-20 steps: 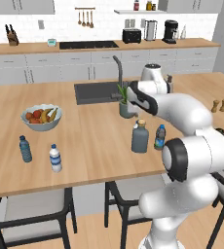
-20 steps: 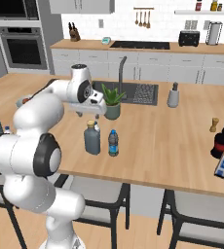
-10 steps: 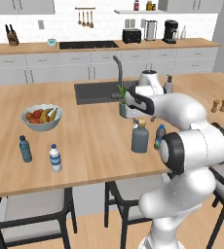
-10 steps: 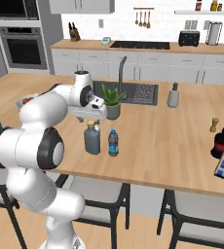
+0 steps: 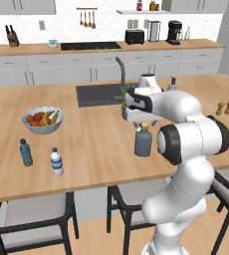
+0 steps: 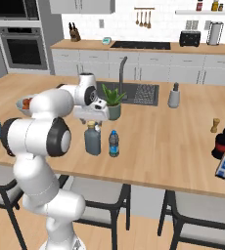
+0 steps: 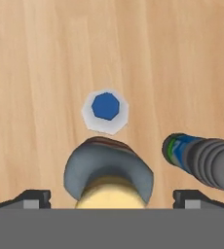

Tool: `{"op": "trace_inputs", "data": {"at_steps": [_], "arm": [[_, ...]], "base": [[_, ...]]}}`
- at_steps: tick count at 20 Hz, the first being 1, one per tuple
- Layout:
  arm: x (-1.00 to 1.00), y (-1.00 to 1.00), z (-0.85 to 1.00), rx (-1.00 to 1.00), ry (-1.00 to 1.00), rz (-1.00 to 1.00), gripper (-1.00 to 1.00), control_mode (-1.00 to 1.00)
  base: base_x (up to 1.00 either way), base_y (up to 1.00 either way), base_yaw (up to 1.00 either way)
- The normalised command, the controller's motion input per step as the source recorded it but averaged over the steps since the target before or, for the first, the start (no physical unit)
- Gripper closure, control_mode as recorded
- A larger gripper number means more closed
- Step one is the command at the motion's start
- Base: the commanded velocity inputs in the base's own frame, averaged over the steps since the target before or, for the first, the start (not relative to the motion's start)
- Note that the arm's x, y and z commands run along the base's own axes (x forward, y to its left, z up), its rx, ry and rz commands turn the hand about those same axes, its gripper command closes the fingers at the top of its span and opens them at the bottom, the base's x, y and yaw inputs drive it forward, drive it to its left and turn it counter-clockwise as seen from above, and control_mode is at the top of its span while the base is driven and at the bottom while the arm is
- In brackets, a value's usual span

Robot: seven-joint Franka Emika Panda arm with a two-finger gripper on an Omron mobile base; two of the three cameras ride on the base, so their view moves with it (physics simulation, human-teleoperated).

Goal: Move the plastic bottles in the middle to the plastics group, and the glass bottles in the middle to the glass group.

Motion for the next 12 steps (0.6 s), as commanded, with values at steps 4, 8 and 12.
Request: {"op": "trace_inputs", "data": {"at_steps": [4, 8, 12], "arm": [[0.00, 0.00, -0.28, 0.00, 0.12, 0.00, -1.00, -1.00], [0.00, 0.00, -0.25, 0.00, 0.08, 0.00, -1.00, -1.00], [0.00, 0.00, -0.11, 0.00, 0.08, 0.00, -1.00, -1.00]], "base": [[0.00, 0.00, 0.00], [0.00, 0.00, 0.00], [0.00, 0.00, 0.00]]}}
